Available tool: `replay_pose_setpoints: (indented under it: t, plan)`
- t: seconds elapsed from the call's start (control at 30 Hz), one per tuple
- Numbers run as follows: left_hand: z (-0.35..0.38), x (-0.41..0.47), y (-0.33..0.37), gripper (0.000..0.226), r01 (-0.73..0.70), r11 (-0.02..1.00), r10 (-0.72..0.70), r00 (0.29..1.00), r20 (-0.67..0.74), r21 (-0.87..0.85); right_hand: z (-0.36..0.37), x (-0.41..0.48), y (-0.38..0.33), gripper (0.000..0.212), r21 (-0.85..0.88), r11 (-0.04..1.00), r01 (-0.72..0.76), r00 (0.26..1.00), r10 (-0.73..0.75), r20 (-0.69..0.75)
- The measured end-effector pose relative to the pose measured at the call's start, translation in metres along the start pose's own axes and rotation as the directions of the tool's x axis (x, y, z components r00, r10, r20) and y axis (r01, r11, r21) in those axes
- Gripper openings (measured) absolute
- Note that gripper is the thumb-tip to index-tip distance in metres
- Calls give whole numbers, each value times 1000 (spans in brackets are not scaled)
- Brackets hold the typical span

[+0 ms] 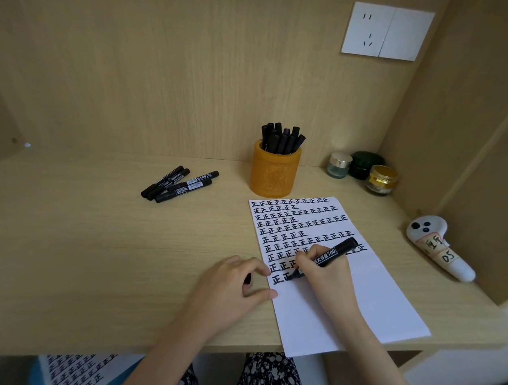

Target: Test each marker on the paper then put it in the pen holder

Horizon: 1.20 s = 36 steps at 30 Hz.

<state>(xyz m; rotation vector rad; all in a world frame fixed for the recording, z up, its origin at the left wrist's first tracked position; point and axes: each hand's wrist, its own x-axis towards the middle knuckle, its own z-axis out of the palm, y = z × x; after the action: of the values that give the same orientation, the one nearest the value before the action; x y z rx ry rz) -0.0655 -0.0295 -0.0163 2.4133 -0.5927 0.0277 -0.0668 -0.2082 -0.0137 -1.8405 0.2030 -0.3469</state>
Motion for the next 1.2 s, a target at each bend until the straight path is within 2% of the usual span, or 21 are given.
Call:
replay_pose_setpoints:
  t: [0.2,0.43,0.67,1.03,1.1,1.2]
  plan:
    - [0,0,-1,34,-3,1000,3,1000,-4,7,0,0,1,30,10,1000,6,1000,-6,0]
    - [1,0,-1,34,-8,1000,8,1000,-11,11,0,0,2,21,-9,1000,7,1000,-7,16]
    - [1,0,-2,35,-9,1000,9,1000,-15,15,-1,1,1,32,2,1000,25,999,-25,-28]
    - [1,0,-1,34,1,1000,-1,1000,-12,23,-3,1,1,28,24,1000,20,999,-19,-48]
    - [1,0,-1,34,-1,1000,1,1000,-12,23,-4,2,0,30,63,998,20,998,-16,-62]
    - [0,0,-1,33,-7,1000,7,1000,-3,15,-7,3,0,34,209,978,0,998,14,-68]
